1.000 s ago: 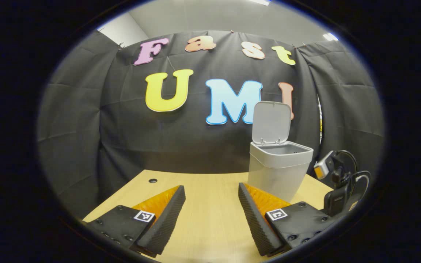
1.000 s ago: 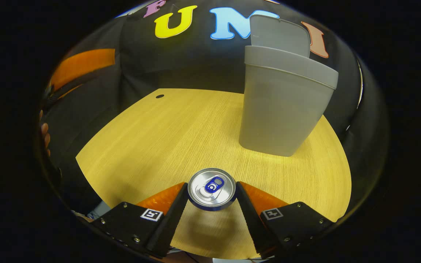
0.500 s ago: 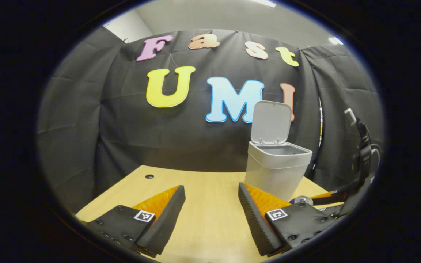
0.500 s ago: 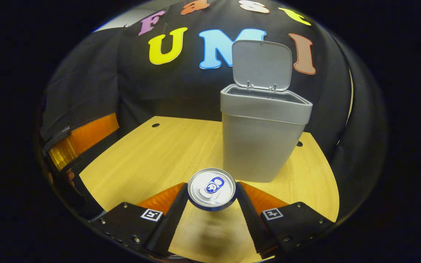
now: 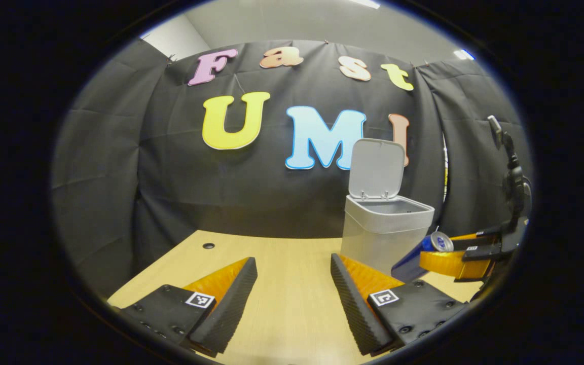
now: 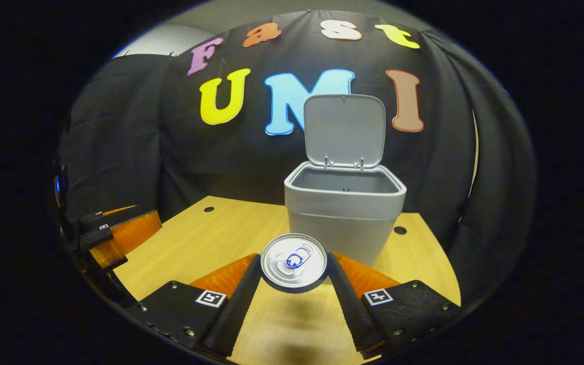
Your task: Press the lid of the desktop garbage bin to open it, pick up the crumpled paper on the desktop and throw it into the bin, then pick up the pop can on the desktop and drop it into the bin, and finally close the garbage bin lid.
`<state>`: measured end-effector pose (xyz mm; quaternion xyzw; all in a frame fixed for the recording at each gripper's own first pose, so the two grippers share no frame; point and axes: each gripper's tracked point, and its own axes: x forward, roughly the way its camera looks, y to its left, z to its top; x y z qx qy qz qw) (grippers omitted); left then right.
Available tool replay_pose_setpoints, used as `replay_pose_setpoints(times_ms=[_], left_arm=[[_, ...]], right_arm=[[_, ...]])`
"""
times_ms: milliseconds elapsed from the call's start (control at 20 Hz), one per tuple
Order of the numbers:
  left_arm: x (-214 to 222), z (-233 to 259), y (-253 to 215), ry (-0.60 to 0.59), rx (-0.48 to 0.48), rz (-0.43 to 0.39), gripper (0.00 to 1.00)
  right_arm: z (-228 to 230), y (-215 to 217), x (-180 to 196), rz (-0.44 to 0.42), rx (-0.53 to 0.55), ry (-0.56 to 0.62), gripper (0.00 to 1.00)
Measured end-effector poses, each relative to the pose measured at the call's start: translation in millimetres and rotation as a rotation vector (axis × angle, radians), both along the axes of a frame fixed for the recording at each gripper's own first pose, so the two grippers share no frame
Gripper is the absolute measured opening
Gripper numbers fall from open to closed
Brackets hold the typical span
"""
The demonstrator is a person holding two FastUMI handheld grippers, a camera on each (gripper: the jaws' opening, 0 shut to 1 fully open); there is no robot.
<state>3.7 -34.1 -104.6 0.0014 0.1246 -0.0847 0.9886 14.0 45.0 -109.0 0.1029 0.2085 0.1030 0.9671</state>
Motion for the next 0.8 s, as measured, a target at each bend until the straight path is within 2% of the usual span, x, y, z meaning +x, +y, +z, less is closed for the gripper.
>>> replay_pose_setpoints(times_ms=[400,800], left_arm=[[4.2,-0.4,2.2,-0.002,-0.004,-0.004,0.95],[5.4,2.2,17.0,-0.014,-0.005,0.028,0.95]], right_arm=[[73.2,-29.3,33.3,-0.091,-0.194,-0.287,0.83],[92.8,-28.6,60.0,-0.111,-0.297,-0.385,0.83]])
